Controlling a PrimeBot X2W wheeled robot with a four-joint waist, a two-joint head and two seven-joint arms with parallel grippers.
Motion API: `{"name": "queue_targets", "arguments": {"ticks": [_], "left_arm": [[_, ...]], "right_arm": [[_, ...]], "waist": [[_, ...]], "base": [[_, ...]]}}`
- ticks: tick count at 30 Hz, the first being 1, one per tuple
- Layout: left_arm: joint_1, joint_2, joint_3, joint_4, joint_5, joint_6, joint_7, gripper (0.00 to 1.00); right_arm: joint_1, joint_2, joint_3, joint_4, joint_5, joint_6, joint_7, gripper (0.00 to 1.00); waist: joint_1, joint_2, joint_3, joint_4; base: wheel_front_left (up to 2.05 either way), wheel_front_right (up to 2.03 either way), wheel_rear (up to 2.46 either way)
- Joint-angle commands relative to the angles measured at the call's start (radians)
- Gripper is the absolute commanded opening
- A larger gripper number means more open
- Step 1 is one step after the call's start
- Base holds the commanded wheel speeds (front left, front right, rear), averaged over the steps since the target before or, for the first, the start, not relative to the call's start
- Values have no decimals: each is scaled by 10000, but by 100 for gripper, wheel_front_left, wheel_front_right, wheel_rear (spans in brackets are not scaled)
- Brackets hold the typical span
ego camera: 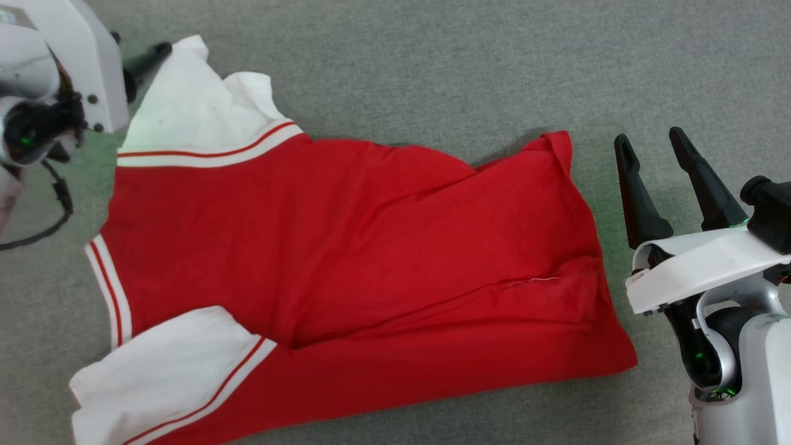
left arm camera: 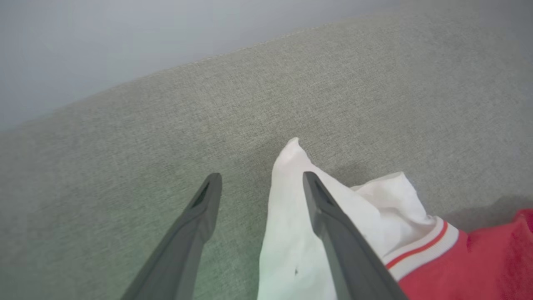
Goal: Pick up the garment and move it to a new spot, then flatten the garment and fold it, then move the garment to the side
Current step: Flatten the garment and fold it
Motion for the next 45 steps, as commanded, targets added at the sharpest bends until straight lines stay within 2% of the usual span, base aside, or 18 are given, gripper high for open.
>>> {"name": "queue_targets", "arguments": {"ticks": [1, 13, 14, 15, 16, 24, 31, 42, 43, 44, 45], "left_arm": [[-49, -138, -37, 225, -54, -88, 70, 100], [29, -943, -457, 1571, -421, -213, 1423, 100], [64, -1014, -518, 1658, -410, -228, 1540, 49], [87, -1068, -569, 1720, -406, -247, 1603, 10], [93, -1116, -574, 1786, -425, -262, 1618, 0], [-333, -1138, -430, 2083, -358, -284, 1213, 0], [-523, -1214, -463, 2147, -211, -346, 763, 0], [-702, -1368, -470, 2107, -291, -413, 460, 0], [-713, -1385, -475, 2105, -306, -415, 440, 0], [-721, -1388, -480, 2104, -316, -415, 423, 0], [-728, -1410, -472, 2087, -332, -393, 384, 0]], "right_arm": [[-64, 23, 36, 20, 15, -16, -32, 100], [-146, 75, -12, 165, 42, -16, 326, 100], [-149, 81, -38, 181, 75, -16, 401, 100], [-140, 84, -30, 174, 47, -16, 513, 100], [-134, 88, 19, 164, 68, -16, 650, 100], [-376, 94, 248, -163, 235, -16, 1655, 100], [-961, 94, 431, 4, 22, -16, 3186, 100], [-2369, 96, 626, 1757, -396, -16, 6057, 100], [-2496, 87, 711, 1921, -480, -16, 6255, 46], [-2607, 87, 776, 2094, -458, -16, 6410, 0], [-2710, 43, 814, 2219, -444, -16, 6507, 0]], "waist": [[0, -1, 81, -81], [0, -1, 132, -175], [0, -1, 144, -165], [0, -1, 151, -154], [0, -1, 157, -147], [0, -1, 161, -50], [0, -1, 172, 154], [0, -1, 207, 473], [0, -1, 209, 504], [0, -1, 208, 528], [0, -1, 208, 562]], "base": [[0, 0, 0], [0, 0, 0], [0, 0, 0], [0, 0, 0], [0, 0, 0], [0, 0, 0], [0, 0, 0], [0, 0, 0], [0, 0, 0], [0, 0, 0], [0, 0, 0]]}}
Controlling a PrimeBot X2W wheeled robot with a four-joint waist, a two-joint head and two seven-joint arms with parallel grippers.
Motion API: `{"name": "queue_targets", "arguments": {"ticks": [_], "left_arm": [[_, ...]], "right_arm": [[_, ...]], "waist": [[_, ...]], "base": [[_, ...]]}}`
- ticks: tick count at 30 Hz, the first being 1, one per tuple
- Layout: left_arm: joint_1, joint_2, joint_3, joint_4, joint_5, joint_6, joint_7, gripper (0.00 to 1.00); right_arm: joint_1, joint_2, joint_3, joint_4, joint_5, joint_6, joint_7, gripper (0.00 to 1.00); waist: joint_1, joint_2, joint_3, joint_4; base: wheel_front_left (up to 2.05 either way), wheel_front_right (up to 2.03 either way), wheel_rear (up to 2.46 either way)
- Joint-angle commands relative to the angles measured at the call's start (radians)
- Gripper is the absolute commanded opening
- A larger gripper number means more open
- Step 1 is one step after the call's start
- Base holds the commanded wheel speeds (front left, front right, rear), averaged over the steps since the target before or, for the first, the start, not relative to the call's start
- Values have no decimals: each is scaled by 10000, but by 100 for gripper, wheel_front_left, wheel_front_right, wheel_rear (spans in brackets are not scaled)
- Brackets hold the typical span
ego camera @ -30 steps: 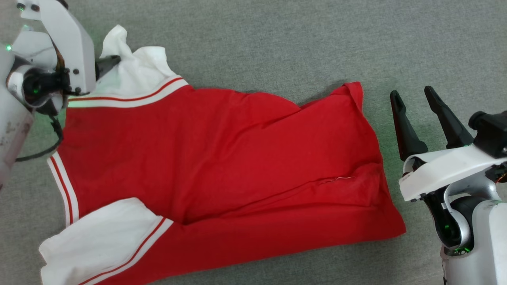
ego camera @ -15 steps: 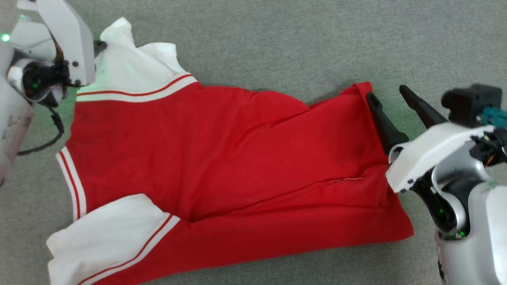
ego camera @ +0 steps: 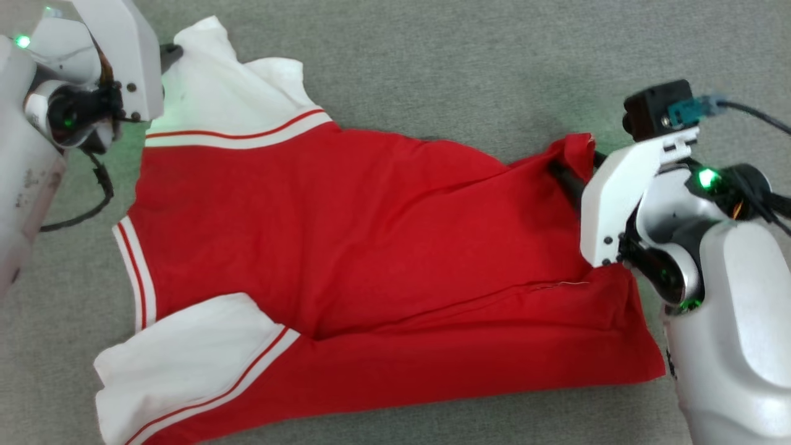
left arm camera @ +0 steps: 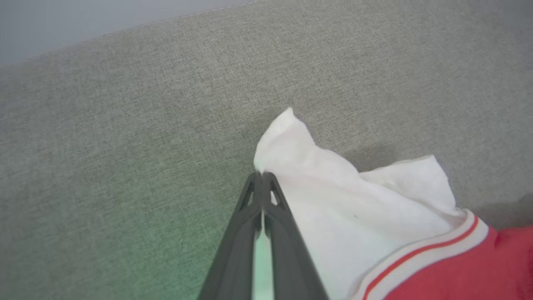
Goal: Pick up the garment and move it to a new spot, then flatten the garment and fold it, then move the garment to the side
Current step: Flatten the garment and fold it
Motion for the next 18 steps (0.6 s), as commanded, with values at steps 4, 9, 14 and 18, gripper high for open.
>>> {"name": "queue_targets", "arguments": {"ticks": [4, 9, 14, 18], "left_arm": [[-126, -54, 38, -185, -158, -12, -174, 0], [-28, 147, 44, -711, -474, -15, -56, 0], [313, 522, -35, -1450, -776, -17, 234, 0], [680, 1015, -113, -2277, -928, -18, 451, 0]], "right_arm": [[-363, -173, 59, 269, 67, -17, 32, 0], [-264, -546, 228, 92, 427, -17, -100, 0], [242, -1097, 257, -509, 877, -17, -70, 0], [933, -1573, 124, -1199, 1234, -17, 168, 0]], "waist": [[0, 0, -94, 211], [0, 0, -412, 455], [0, 0, -869, 725], [0, 0, -1281, 953]], "base": [[0, 0, 0], [0, 0, 0], [0, 0, 0], [0, 0, 0]]}}
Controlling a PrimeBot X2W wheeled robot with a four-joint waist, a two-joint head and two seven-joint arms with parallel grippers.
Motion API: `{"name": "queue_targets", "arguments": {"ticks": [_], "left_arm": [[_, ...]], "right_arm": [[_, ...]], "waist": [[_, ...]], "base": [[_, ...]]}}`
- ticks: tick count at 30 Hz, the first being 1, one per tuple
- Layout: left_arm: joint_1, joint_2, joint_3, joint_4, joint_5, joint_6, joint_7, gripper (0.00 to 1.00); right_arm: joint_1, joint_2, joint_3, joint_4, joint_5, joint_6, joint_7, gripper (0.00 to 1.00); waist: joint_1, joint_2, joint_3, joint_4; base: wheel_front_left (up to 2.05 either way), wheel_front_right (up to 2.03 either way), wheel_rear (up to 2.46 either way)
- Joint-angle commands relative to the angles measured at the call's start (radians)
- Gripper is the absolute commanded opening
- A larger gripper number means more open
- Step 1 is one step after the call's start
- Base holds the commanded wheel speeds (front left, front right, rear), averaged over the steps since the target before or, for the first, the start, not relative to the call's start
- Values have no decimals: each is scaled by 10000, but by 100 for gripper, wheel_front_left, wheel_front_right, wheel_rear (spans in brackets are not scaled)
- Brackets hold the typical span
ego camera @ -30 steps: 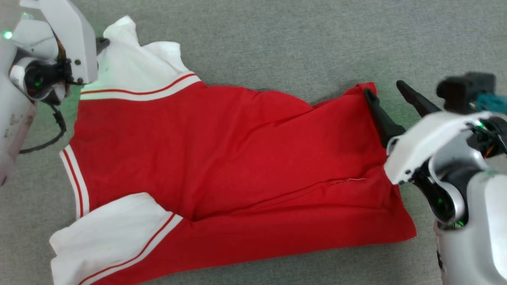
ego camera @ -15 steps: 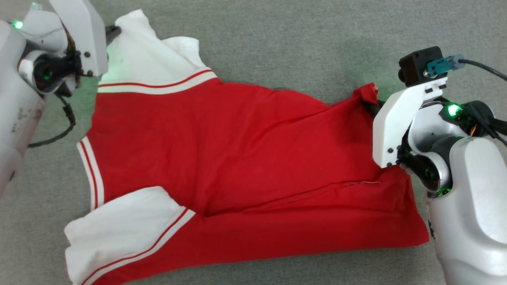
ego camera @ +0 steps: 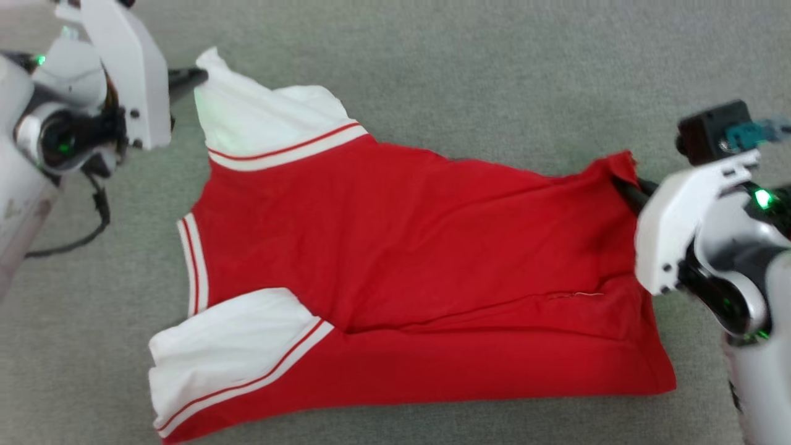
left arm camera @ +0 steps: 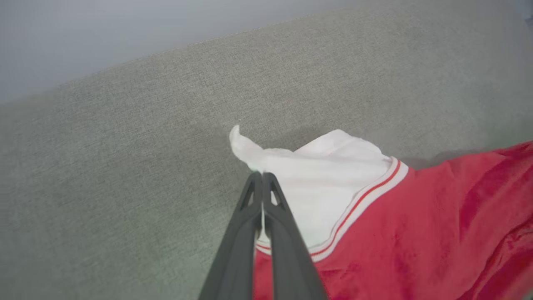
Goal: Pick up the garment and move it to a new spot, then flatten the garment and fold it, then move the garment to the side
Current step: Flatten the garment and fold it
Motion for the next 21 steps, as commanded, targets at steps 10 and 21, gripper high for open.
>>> {"name": "queue_targets", "arguments": {"ticks": [10, 21], "left_arm": [[2288, 2029, -258, -4189, -588, 1598, 345, 0], [4964, 3079, -920, -7363, -1388, 3512, -163, 0]], "right_arm": [[2375, -812, -848, -1414, 663, -17, 920, 0], [4014, -778, -1349, -1252, 842, -17, 1587, 0]], "waist": [[0, 0, -1283, 862], [0, 0, -1782, 1186]], "base": [[0, 0, 0], [0, 0, 0]]}}
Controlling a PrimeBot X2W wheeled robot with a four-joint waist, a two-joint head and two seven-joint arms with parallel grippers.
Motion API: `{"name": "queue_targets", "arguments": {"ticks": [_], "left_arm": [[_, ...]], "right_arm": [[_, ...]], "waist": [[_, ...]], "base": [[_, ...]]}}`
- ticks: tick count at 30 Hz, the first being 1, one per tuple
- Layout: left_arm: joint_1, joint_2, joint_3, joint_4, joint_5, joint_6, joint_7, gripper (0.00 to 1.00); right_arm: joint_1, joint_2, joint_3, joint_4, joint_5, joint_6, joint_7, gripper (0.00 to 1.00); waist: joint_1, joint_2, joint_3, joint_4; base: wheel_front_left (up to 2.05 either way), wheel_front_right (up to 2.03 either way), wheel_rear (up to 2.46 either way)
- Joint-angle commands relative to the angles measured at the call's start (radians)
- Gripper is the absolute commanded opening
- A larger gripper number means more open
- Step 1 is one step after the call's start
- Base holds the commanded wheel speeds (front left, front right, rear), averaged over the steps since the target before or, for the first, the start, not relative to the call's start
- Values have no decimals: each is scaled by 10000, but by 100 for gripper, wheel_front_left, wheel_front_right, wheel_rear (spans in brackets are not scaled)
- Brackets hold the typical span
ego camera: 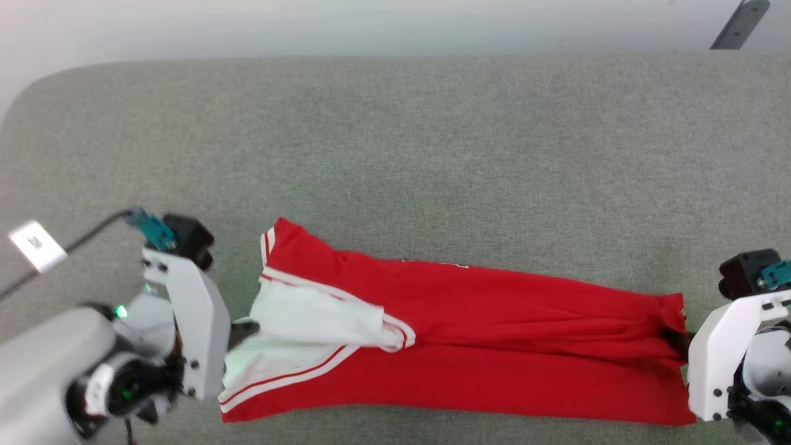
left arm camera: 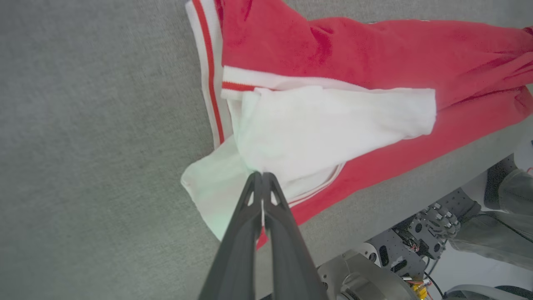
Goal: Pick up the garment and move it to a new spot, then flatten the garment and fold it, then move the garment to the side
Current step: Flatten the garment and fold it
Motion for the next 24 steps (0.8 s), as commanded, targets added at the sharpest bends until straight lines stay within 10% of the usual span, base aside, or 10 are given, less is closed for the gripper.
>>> {"name": "queue_targets", "arguments": {"ticks": [1, 7, 9, 11, 12, 24], "left_arm": [[258, -151, -87, 56, -59, 51, -106, 0], [757, -895, -311, 1111, -226, -245, -425, 0], [867, -1137, -360, 1558, -293, -397, -484, 16], [945, -1314, -350, 1888, -368, -573, -586, 72], [1006, -1383, -335, 2040, -393, -628, -624, 100], [1725, -1005, 6, 1950, -489, -566, -1885, 100]], "right_arm": [[172, 74, 22, 114, 2, -17, 11, 0], [48, 324, 233, 707, -90, -17, 30, 0], [-42, 389, 366, 910, -131, -17, -18, 11], [-115, 425, 464, 1028, -136, -17, -80, 44], [-121, 435, 477, 1094, -146, -17, -109, 100], [172, 678, 10, 1182, 349, -17, -317, 100]], "waist": [[-1, 0, -134, 83], [-1, 0, -389, 46], [-1, 0, -520, 14], [-1, 0, -650, -13], [-1, 0, -721, -18], [-1, 0, -1791, 133]], "base": [[0, 0, 0], [0, 0, 0], [0, 0, 0], [0, 0, 0], [0, 0, 0], [0, 0, 0]]}}
